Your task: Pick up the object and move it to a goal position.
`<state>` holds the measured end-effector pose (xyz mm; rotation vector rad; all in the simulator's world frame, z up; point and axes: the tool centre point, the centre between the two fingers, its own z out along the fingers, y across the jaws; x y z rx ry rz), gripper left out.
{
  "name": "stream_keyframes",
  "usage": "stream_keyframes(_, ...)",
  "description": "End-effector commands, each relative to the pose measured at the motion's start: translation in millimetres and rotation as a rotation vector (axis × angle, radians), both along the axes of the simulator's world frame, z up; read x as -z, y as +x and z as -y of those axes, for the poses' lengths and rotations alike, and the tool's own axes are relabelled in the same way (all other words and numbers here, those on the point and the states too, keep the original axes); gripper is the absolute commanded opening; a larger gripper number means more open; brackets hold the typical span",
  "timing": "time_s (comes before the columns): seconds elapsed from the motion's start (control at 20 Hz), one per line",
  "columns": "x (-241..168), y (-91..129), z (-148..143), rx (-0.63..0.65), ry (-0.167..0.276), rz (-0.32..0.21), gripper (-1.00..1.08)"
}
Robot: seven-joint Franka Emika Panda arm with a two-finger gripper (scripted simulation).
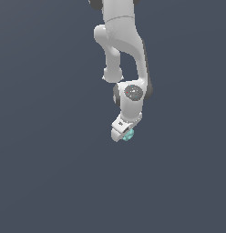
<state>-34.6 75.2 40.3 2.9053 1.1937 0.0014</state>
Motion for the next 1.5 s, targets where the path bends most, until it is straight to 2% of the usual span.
stream_keyframes(0.0, 0.9, -0.4, -0.5, -0.001, 0.000, -0.001, -1.00)
stream_keyframes(0.3, -0.4, -1.0, 3.6, 0.000, 0.000, 0.000, -1.00)
stream_keyframes(0.55, -2.8, -6.7, 25.3, 0.000, 0.000, 0.000, -1.00)
stream_keyframes(0.8, -7.1, -16.9, 64.7, 0.000, 0.000, 0.000, -1.00)
stream_keyframes(1.2, -15.9, -36.5, 146.7, 0.000, 0.000, 0.000, -1.00)
stream_keyframes(1.45, -19.5, -43.6, 180.7, -0.001, 0.000, -0.001, -1.00)
